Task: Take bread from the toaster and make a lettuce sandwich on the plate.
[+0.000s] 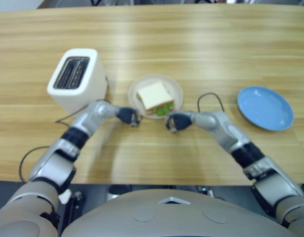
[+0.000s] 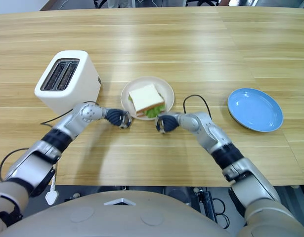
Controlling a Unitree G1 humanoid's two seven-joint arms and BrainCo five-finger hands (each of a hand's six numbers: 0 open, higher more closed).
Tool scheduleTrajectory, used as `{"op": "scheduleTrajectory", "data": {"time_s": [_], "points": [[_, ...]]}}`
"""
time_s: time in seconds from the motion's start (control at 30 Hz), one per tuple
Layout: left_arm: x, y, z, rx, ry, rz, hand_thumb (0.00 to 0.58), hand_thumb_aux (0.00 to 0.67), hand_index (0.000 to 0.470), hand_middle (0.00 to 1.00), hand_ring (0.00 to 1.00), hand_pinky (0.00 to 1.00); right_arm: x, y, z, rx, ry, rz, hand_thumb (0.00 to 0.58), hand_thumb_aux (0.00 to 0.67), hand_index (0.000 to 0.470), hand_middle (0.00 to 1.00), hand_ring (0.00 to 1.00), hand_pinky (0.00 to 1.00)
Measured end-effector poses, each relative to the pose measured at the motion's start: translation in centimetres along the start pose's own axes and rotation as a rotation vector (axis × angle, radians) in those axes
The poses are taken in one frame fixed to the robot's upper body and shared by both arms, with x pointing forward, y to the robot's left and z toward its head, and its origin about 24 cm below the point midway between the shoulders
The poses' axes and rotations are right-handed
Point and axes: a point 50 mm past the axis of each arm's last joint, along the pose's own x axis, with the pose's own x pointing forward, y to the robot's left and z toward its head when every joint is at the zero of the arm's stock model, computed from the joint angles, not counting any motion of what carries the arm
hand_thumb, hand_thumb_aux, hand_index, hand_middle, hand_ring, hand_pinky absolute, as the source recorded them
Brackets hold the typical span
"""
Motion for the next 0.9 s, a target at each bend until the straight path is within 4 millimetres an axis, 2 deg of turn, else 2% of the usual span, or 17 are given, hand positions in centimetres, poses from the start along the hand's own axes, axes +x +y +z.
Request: {"op": "scheduleTrajectory", "data": {"time_s": [0.13,0.37,0.4,0.43,0.47,0.5,0.53,0.57,0.67,0.77,0.83,0.9], "points": [[0.9,1.3,-0.7,0.018,0.053,0.076,0.580,0.670,0.460,1.00,1.00,1.00,1.2,-1.7,-2.0,-0.045,0.094,-0.117,0.580,0.670,0.460,1.00,1.00,1.00],[1.3,2.4,-1.4,0.041,0.105,0.158,0.580,0.670,0.460,1.00,1.00,1.00,2.3,-2.6,-3.4,-0.084,0.144,-0.211,0.580,0.670,0.460,1.00,1.00,1.00],[1.3,2.5,-1.5,0.046,0.109,0.164,0.553,0.525,0.361,1.00,1.00,1.00,2.3,-2.6,-3.4,-0.093,0.145,-0.216,0.580,0.670,0.460,1.00,1.00,1.00],[1.3,2.5,-1.5,0.050,0.111,0.166,0.553,0.525,0.361,1.00,1.00,1.00,2.4,-2.6,-3.4,-0.094,0.145,-0.217,0.580,0.670,0.460,1.00,1.00,1.00],[1.3,2.5,-1.6,0.053,0.110,0.169,0.000,0.000,0.000,0.00,0.00,0.00,2.3,-2.6,-3.4,-0.096,0.141,-0.221,0.468,0.376,0.258,0.00,0.00,0.00],[1.3,2.5,-1.5,0.057,0.105,0.170,0.000,0.000,0.000,0.00,0.00,0.00,2.2,-2.5,-3.5,-0.098,0.139,-0.223,0.468,0.376,0.258,0.00,0.00,0.00],[1.1,2.6,-1.5,0.064,0.097,0.173,0.000,0.000,0.000,0.00,0.00,0.00,2.0,-2.4,-3.6,-0.100,0.138,-0.224,0.310,0.213,0.146,0.00,0.00,0.00],[0.8,2.7,-1.5,0.072,0.083,0.177,0.000,0.000,0.000,0.00,0.00,0.00,1.7,-2.1,-3.7,-0.099,0.133,-0.229,0.000,0.000,0.000,0.00,0.00,0.00],[-0.9,2.7,-2.0,0.045,0.028,0.204,0.000,0.000,0.000,0.00,0.00,0.00,-0.2,-1.4,-4.1,-0.050,0.109,-0.233,0.000,0.000,0.000,0.00,0.00,0.00],[-4.1,1.4,-1.0,-0.067,-0.140,0.248,0.000,0.000,0.000,0.00,0.00,0.00,-3.6,-0.9,-4.2,0.121,0.046,-0.273,0.000,0.000,0.000,0.00,0.00,0.00],[-6.1,1.6,0.9,-0.143,-0.274,0.333,0.000,0.000,0.000,0.00,0.00,0.00,-5.8,-2.6,-3.2,0.257,-0.044,-0.409,0.000,0.000,0.000,0.00,0.00,0.00],[-8.0,3.2,2.8,-0.192,-0.384,0.466,0.000,0.000,0.000,0.00,0.00,0.00,-7.5,-5.2,-1.6,0.384,-0.158,-0.603,0.000,0.000,0.000,0.00,0.00,0.00]]}}
